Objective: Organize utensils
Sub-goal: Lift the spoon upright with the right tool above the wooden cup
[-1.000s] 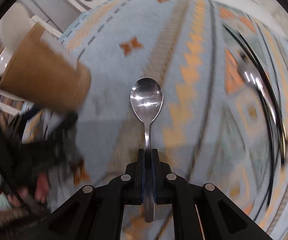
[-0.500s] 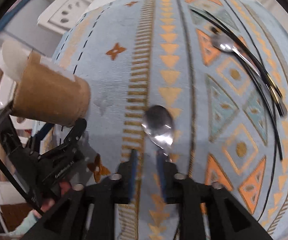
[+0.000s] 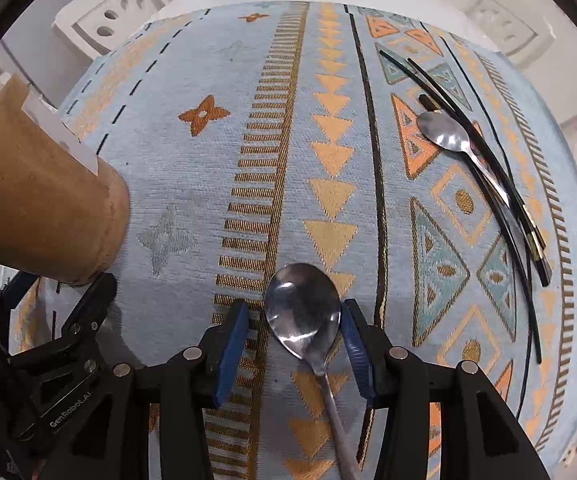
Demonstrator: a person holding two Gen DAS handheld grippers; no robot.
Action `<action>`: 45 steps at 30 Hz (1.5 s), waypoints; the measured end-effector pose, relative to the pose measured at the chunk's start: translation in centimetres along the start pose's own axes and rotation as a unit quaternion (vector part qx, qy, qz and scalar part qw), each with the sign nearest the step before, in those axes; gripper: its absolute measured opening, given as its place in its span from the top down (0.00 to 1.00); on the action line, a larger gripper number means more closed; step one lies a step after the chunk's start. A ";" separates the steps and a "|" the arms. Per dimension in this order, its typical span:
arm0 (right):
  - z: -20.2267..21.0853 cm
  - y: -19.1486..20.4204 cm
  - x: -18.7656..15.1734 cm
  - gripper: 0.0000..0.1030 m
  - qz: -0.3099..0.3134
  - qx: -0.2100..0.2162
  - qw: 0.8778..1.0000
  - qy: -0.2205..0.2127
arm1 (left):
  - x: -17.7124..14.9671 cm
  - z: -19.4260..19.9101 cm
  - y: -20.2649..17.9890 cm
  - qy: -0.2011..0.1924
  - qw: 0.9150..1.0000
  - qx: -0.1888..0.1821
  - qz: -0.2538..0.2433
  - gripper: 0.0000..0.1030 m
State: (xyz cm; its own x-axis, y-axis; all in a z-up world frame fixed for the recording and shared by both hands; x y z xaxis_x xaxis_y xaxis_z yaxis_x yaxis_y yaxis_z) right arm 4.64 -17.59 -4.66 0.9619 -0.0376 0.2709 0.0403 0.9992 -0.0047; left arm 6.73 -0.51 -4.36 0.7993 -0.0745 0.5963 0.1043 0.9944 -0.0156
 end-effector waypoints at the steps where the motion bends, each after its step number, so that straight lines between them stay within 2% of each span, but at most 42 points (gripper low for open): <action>1: 0.0 -0.4 0.1 0.65 -0.001 0.000 1.000 0.001 | 0.0 0.0 0.0 0.000 1.000 0.000 0.000 0.00; 5: 0.9 -2.8 -0.1 0.65 -0.033 0.046 0.998 0.020 | 0.0 0.0 0.0 0.000 1.000 0.000 0.000 0.00; 9: 1.6 -5.4 -0.5 0.65 -0.078 0.109 0.990 0.031 | 0.0 0.0 0.0 0.000 1.000 0.000 0.000 0.00; 14: 2.4 -7.4 -1.2 0.65 -0.122 0.134 0.983 0.025 | 0.0 0.0 0.0 0.000 1.000 0.000 0.000 0.00; 20: 5.2 -8.4 -1.4 0.65 -0.126 0.161 0.979 -0.015 | 0.0 0.0 0.0 0.001 1.000 0.000 -0.001 0.00; 26: 9.0 -6.7 -0.7 0.65 -0.112 0.188 0.974 -0.063 | 0.0 0.0 0.0 0.001 1.000 0.000 -0.001 0.00; 35: 14.3 -6.6 -0.9 0.65 -0.114 0.193 0.966 -0.128 | 0.0 0.0 0.0 0.001 1.000 0.000 -0.001 0.00; 45: 20.2 -5.1 3.4 0.65 -0.086 0.198 0.953 -0.211 | 0.0 0.0 -0.1 0.001 1.000 0.000 -0.001 0.00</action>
State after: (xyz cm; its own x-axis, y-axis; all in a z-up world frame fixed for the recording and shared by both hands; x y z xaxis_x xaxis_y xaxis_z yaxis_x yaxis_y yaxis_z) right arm 2.29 -22.55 15.69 0.7518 -0.2759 0.5990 0.0022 0.9093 0.4161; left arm 6.71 -0.57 -4.31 0.7999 -0.0772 0.5952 0.1061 0.9943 -0.0137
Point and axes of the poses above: each gripper's, at about its wrist camera, not at the fingertips, and z roughly against the way its jaws point, y to its left, x to its top, the point moved 6 cm from there along -z, roughly the way its jaws point, and after that the axes turned 2 degrees about -x, right-handed, at the moved point
